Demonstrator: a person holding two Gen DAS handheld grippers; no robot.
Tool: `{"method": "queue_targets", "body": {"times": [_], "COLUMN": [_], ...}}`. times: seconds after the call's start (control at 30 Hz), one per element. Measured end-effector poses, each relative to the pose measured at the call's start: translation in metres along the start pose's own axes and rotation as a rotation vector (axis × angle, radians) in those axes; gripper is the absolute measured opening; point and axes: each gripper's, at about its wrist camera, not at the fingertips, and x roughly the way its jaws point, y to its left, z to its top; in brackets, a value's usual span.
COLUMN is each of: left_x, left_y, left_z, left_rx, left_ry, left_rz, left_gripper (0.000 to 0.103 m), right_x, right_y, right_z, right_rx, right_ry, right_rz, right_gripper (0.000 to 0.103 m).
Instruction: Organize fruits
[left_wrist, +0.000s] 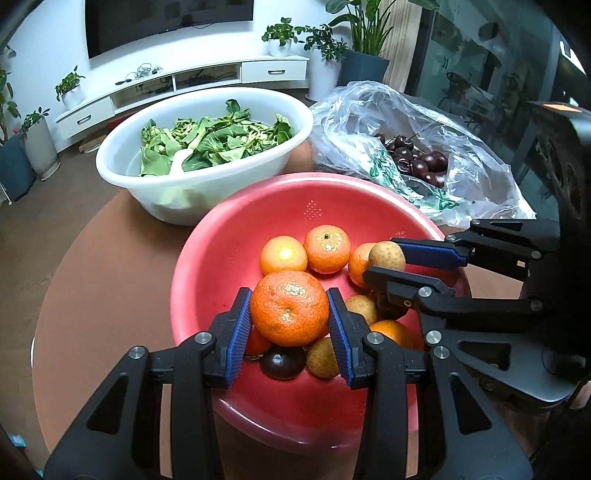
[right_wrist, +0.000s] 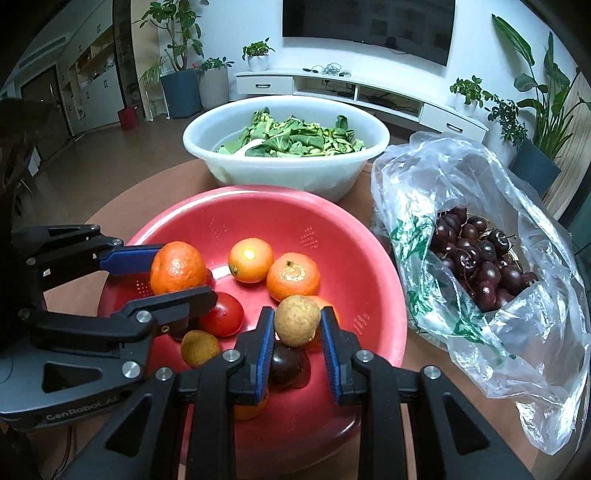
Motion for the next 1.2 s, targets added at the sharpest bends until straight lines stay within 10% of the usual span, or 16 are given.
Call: {"method": "queue_targets", "body": {"times": [0.3,0.8,1.2], "left_x": [-0.003,-0.053,-0.131], "left_y": [0.001,0.005,-0.024], "left_z": [0.000,-0.010,-0.060], "left_rx": [-0.006,-0.061,-0.042], "left_ry": [-0.007,-0.115,-0.271], "left_rz": [-0.006,0.010,0.116], "left_gripper": [0.046,0.101,0.103], "right_x": [0.001,-0.017,-0.075], "right_y": [-0.003,-0.003,0.008], "right_z": [-0.004,-0.010,-0.037], "right_rx": [0.013,0.034,0.088], "right_ry": [-0.001,-0.032,-0.145], "right_rz": [-0.002,-0.014,-0.013], "right_gripper": [0.030,0.060,0.081]}}
